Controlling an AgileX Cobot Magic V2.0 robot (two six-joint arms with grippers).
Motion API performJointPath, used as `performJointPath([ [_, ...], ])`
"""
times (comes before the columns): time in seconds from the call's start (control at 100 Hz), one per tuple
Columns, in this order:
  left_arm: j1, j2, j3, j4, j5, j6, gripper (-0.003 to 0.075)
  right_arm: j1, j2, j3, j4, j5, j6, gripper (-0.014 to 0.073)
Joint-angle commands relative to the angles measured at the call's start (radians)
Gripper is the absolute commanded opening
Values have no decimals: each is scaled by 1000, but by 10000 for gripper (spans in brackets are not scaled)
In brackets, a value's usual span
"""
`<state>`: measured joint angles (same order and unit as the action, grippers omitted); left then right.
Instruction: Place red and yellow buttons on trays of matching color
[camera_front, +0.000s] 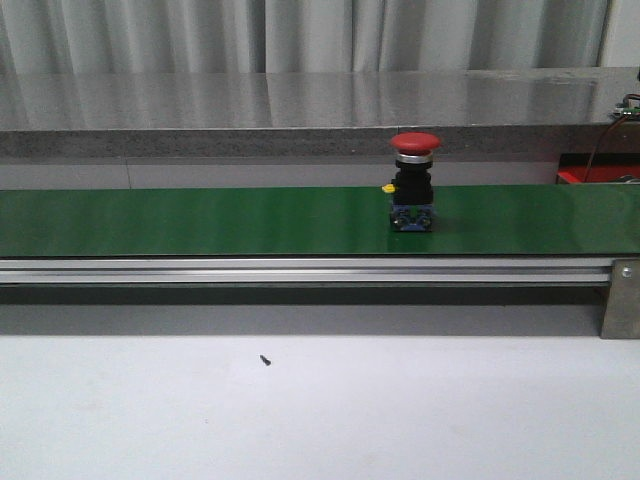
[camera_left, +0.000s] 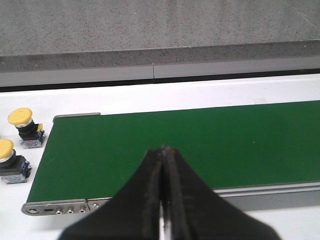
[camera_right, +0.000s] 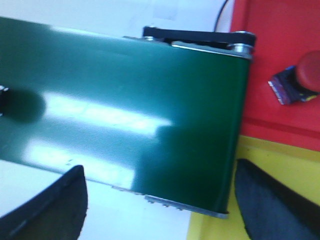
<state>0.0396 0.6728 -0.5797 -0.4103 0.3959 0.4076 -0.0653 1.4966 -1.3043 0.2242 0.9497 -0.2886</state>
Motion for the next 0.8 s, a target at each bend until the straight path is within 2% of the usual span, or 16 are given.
performJointPath([
  [0.0,-5,-3,-27,-20,-75,0,-20,61,-43,-19,17,-10,-14,597],
  [0.19,-5,-3,-27,-20,-75,0,-20,195,-24,-19,12,-47,-14,597],
  [0.35,-5,-3,-27,-20,-75,0,-20,266,13,-21,12,-111,-14,597],
  [0.79,-5,-3,-27,-20,-73,0,-20,301,160,-86,13,-156,-14,594],
])
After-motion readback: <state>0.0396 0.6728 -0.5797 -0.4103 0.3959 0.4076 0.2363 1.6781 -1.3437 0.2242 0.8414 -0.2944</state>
